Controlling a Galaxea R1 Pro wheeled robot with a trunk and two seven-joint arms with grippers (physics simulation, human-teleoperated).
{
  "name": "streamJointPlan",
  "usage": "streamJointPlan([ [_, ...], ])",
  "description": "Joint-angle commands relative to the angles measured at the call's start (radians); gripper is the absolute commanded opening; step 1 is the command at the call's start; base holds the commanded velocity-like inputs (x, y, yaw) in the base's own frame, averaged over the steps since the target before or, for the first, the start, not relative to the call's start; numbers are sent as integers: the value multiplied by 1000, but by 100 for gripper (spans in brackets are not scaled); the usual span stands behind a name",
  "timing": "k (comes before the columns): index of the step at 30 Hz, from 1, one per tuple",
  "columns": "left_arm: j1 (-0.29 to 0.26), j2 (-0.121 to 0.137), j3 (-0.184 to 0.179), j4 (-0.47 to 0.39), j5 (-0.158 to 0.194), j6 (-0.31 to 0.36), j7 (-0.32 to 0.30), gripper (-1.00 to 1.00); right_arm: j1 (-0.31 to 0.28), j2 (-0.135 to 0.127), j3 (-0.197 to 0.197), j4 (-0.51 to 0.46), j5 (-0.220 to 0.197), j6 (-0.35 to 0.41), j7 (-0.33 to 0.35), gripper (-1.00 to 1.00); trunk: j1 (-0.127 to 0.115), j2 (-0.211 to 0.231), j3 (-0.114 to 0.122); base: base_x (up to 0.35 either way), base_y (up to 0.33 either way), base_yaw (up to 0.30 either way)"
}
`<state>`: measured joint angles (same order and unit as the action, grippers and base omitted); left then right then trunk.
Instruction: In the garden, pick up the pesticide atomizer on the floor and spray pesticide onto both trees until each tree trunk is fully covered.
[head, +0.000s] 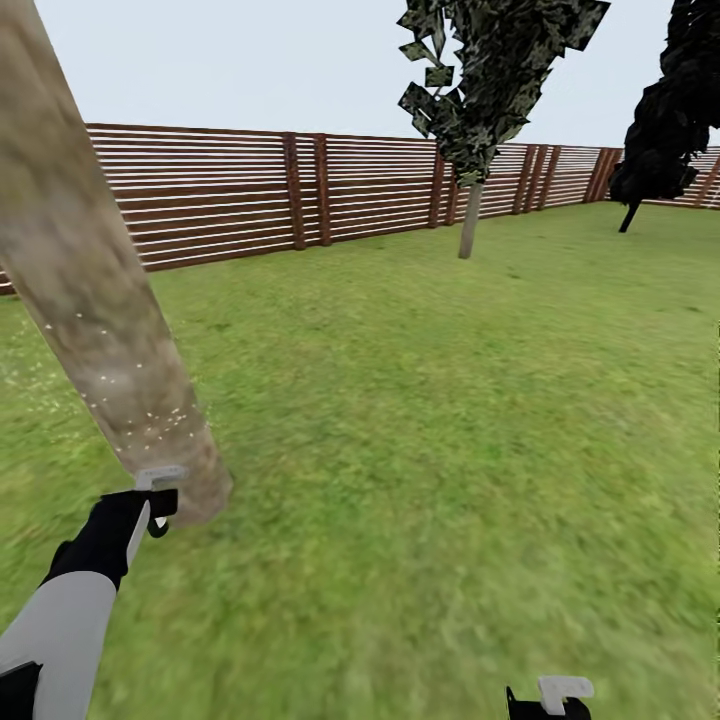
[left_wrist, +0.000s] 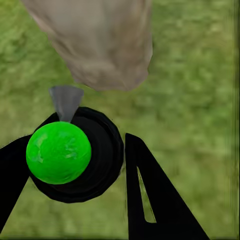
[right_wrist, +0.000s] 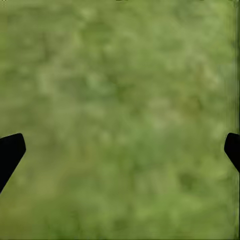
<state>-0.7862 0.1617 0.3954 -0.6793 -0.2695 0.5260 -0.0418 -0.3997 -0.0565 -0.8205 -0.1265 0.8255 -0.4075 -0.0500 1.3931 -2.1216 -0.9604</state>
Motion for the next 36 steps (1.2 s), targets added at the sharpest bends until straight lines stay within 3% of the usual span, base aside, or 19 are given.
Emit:
streamJointPlan([
  [1, -1, -1, 3, -2, -7, 5, -4, -100, -1, 0, -6, 2, 11, -4, -5, 100, 0, 0, -1, 113, -259, 36],
  [3, -1, 0, 5, -1, -7, -1, -4, -100, -1, 0, -6, 2, 11, -4, -6, 100, 0, 0, -1, 221, -184, 168],
  [4, -1, 10, 7, -12, -7, -35, -10, -100, -1, 0, -6, 2, 11, -4, -7, 100, 0, 0, -1, 95, -34, 268],
  [5, -1, 11, 6, -69, -7, -34, -16, -100, -1, -1, -6, 2, 11, -4, -7, 100, 0, 0, -1, 31, -11, 274],
  [7, -11, 9, -3, -179, -9, 52, -18, -100, -1, -1, -6, 2, 11, -4, -7, 100, 0, 0, -1, 10, -3, 276],
  [9, -24, 9, -9, -225, -11, 155, -21, -100, -1, -2, -6, 2, 11, -4, -7, 100, 0, 0, -1, 2, -1, 276],
  [10, -46, 9, -10, -239, -11, 176, -21, -100, -1, -1, -6, 2, 11, -4, -6, 100, 0, 0, -1, 0, 0, 276],
  [14, -77, 7, -10, -255, -13, 191, -21, -100, -2, -1, -6, 2, 11, -4, -6, 100, 0, 0, -1, 0, 0, 249],
  [16, -79, 5, -27, -294, -13, 193, -21, -100, -1, -2, -6, 2, 11, -4, -5, 100, 0, 0, -1, 153, -95, 41],
  [19, -78, 5, -64, -305, -16, 194, -17, -100, -1, -2, -6, 2, 11, -4, -6, 100, 0, 0, -1, 226, -151, 7],
  [36, -70, 5, -67, -304, -16, 195, -17, -100, -1, -2, -7, 2, 11, -4, -5, 100, 0, 0, -1, 140, -236, 0],
])
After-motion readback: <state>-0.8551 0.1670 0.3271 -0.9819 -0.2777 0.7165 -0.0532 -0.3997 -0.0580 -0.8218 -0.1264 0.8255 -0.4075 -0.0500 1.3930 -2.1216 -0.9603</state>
